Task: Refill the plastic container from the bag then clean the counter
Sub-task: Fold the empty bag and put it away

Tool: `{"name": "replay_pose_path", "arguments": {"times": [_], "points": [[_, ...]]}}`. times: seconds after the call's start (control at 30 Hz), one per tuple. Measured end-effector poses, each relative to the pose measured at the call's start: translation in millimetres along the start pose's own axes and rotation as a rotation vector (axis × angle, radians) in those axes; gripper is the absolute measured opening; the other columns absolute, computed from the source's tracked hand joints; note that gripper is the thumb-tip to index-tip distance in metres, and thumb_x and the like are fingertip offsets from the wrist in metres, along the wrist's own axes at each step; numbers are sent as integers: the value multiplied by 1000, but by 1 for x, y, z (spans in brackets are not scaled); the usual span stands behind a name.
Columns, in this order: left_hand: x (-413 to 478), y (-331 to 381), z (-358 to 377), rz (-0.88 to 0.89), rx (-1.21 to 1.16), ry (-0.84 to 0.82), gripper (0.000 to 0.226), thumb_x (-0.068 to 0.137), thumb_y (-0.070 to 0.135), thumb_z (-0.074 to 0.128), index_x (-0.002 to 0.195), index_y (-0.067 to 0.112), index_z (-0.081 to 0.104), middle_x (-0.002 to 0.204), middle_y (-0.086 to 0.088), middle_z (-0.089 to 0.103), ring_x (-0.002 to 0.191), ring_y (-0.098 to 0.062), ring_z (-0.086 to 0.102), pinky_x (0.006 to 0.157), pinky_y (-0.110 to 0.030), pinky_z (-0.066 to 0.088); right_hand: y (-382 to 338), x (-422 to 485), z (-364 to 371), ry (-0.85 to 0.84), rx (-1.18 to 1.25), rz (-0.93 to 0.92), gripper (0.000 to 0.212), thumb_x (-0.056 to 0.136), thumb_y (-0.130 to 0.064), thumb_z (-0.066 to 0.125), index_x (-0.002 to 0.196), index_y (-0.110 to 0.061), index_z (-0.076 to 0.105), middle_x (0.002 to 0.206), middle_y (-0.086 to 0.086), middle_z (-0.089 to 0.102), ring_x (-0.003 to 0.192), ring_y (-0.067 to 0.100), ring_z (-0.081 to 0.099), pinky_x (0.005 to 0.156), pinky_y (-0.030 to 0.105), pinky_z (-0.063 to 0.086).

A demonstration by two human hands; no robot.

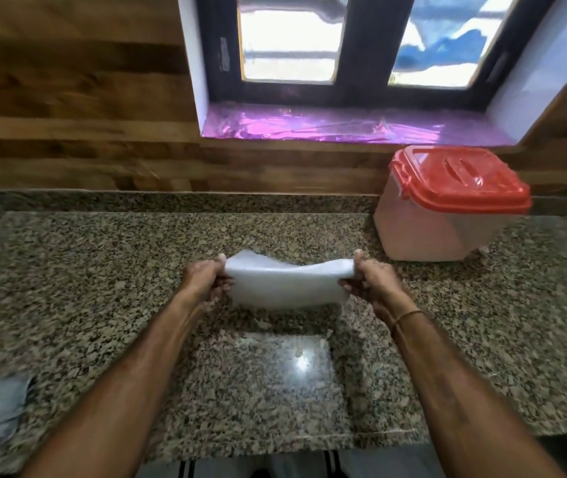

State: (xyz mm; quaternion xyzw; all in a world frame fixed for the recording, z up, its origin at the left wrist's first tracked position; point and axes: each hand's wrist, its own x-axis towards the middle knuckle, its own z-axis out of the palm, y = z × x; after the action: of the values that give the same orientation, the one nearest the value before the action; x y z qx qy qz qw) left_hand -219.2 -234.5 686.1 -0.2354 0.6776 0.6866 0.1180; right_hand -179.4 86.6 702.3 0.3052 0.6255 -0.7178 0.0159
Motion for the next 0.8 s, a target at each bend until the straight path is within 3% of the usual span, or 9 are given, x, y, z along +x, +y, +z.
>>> {"name": "replay_pose_path", "arguments": {"times": [0.1,0.23,0.3,0.37,0.43,0.53,0.63,0.7,0.8], "points": [[-24,-25,-12,-24,136,6,43,95,48,69,102,6,72,80,-15,73,57,-21,67,39,-24,53,31,0,-10,-24,-72,3,42,96,-39,69,103,2,68,101,18,70,89,32,71,68,41,66],[-41,-98,-35,-210,445,-34,59,85,53,78,108,0,75,97,-19,78,73,-26,71,73,-42,62,103,-4,-40,-51,-306,37,66,74,-54,81,87,10,72,81,14,73,75,29,68,66,40,54],[-61,-128,-39,-360,563,-104,39,90,39,79,95,1,74,85,-18,76,62,-24,66,65,-37,58,145,6,-59,-32,-407,50,72,56,-63,82,71,6,70,66,10,65,65,23,60,62,37,43],[-81,-150,-37,-443,503,-104,29,90,29,80,83,3,70,64,-12,70,50,-21,62,51,-31,50,167,7,-70,-44,-447,56,51,53,-57,81,53,-11,60,58,8,55,59,20,51,61,35,35],[-85,-163,-32,-338,410,60,35,89,36,81,78,5,66,62,-12,69,47,-23,63,45,-37,50,166,3,-75,-80,-500,24,41,59,-44,81,49,-18,51,54,4,50,58,18,47,63,34,34],[-70,-154,-14,-119,643,349,75,82,61,75,133,12,51,126,-19,63,102,-38,69,73,-49,61,160,10,-85,-177,-664,-10,38,72,-32,82,54,-19,52,54,-2,51,58,17,49,62,31,34],[-60,-144,12,90,1145,200,97,84,68,68,160,20,29,166,-9,29,149,-33,34,113,-51,36,154,24,-99,-261,-678,-33,34,70,-37,80,59,-19,53,55,-4,51,58,16,49,60,31,33],[-58,-141,37,129,1239,16,100,81,70,70,160,25,29,169,-4,24,153,-28,27,117,-50,30,139,22,-103,-254,-594,-52,29,77,-34,80,65,-21,58,61,-4,56,61,16,52,60,31,37],[-63,-149,68,109,1240,-6,88,75,64,78,146,24,44,151,-4,44,138,-29,41,105,-47,39,129,15,-102,-188,-276,37,26,88,-25,80,96,-9,61,86,10,66,73,22,64,63,31,53]]}}
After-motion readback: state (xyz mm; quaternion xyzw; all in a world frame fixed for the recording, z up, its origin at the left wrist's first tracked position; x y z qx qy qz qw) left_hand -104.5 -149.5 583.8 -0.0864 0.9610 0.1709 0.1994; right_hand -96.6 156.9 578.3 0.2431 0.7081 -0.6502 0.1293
